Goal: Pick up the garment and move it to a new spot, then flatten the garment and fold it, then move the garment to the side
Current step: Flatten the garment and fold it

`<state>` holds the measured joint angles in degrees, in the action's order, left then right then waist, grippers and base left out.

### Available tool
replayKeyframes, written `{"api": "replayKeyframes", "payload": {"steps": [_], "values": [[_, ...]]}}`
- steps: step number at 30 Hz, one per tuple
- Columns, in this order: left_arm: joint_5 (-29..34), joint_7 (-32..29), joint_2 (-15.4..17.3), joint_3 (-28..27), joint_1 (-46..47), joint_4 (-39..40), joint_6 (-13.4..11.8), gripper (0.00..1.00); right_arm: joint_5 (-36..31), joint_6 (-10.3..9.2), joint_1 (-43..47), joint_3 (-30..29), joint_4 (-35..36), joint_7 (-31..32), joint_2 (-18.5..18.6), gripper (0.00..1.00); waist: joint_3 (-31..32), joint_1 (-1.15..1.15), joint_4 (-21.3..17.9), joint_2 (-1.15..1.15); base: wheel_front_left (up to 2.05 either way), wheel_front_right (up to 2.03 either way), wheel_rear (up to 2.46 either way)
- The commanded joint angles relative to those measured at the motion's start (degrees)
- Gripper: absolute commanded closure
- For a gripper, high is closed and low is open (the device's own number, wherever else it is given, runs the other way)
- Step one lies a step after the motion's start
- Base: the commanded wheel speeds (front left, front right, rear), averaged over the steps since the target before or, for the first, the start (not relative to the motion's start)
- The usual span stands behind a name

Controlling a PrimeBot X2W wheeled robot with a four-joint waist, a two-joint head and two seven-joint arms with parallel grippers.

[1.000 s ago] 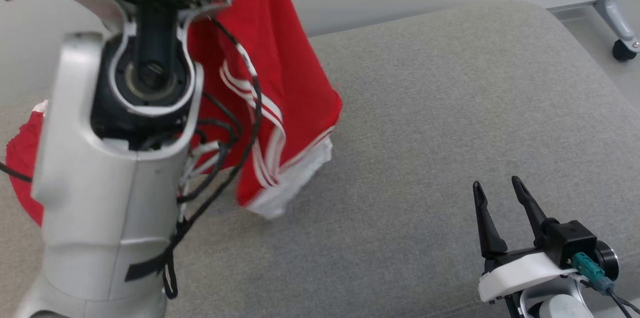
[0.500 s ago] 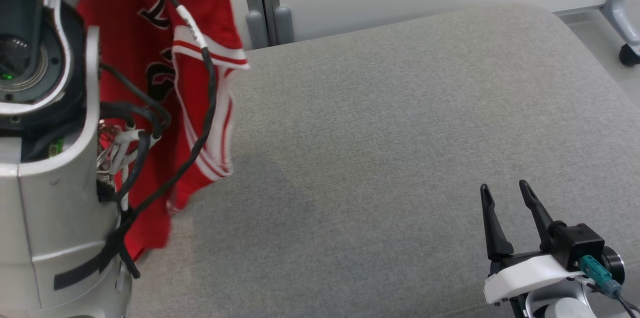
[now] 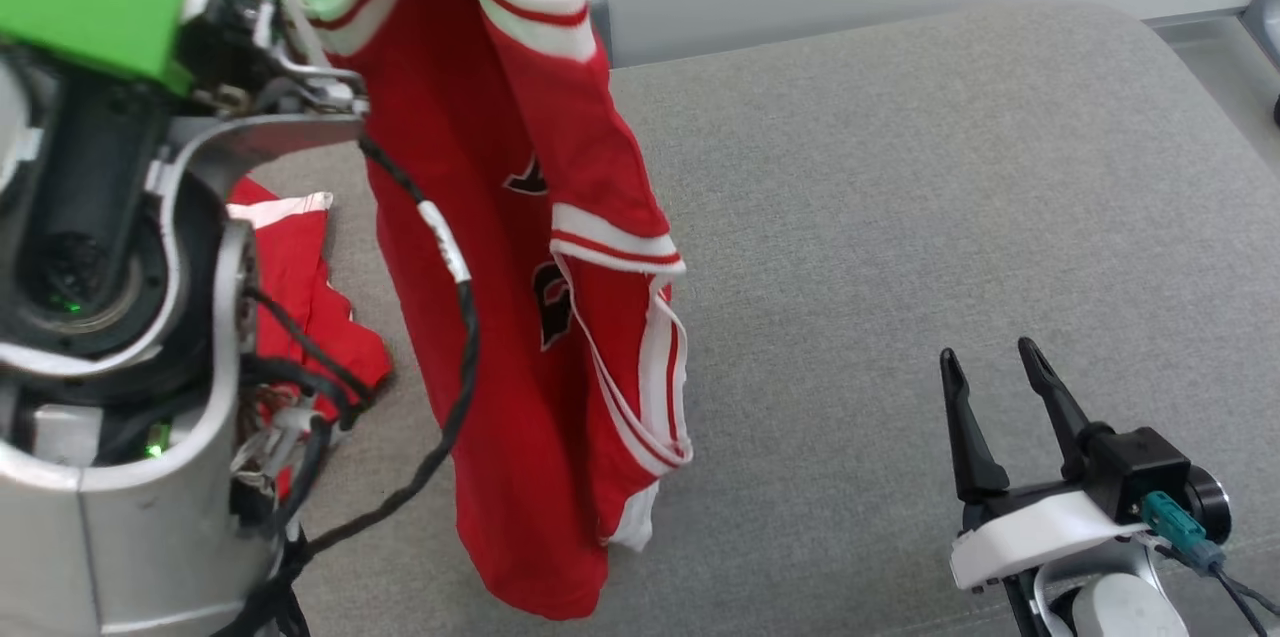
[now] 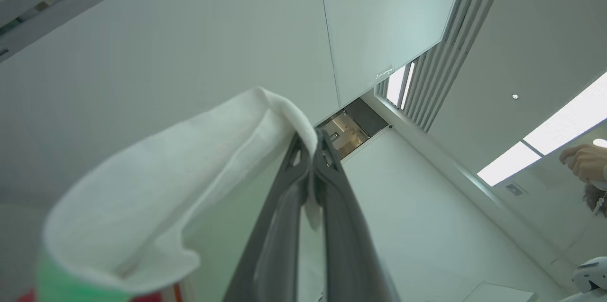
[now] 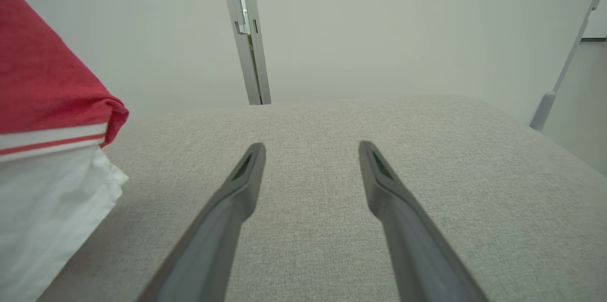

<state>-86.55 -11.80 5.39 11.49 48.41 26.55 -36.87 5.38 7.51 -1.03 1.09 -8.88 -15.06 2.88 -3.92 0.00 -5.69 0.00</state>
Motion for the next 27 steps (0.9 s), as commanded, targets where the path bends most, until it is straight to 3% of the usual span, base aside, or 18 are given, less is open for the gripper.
{"api": "replayKeyframes", "payload": {"steps": [1,7,18,25,26,27], "values": [[-0.8,-0.5,-0.4,0.9,-1.5,-1.6,0.6,1.00,-0.1,-0.04,-1.0,0.3,-0.1,-0.2,0.1,0.00,-1.0,0.00,-1.0,0.00,0.00,0.00,0.00],[1.1,0.0,0.7,2.8,-0.8,-13.4,4.1,1.00,1.1,-0.04,-3.5,2.0,-0.1,-0.2,0.1,0.00,-3.7,0.00,-5.1,0.00,0.00,0.00,0.00],[7.9,2.9,1.9,6.8,8.8,-41.2,10.0,1.00,5.5,-0.03,-6.0,4.0,-0.7,-0.2,0.0,0.00,-9.9,0.00,-16.8,0.00,0.00,0.00,0.00],[11.8,6.3,1.9,8.7,14.4,-54.3,13.9,1.00,8.2,-0.03,-6.5,5.3,-1.0,-0.2,0.0,0.00,-12.6,0.00,-21.1,0.00,0.00,0.00,0.00],[12.4,6.6,2.0,9.2,15.1,-55.8,14.7,0.96,8.5,-0.03,-6.6,5.4,-1.0,-0.2,0.0,0.00,-12.8,0.00,-21.4,0.00,0.00,0.00,0.00],[12.7,6.7,1.8,9.8,15.7,-57.6,15.8,0.65,8.6,-0.03,-6.7,5.5,-1.0,-0.2,0.0,0.00,-13.0,0.00,-21.6,0.00,0.00,0.00,0.00]]}}
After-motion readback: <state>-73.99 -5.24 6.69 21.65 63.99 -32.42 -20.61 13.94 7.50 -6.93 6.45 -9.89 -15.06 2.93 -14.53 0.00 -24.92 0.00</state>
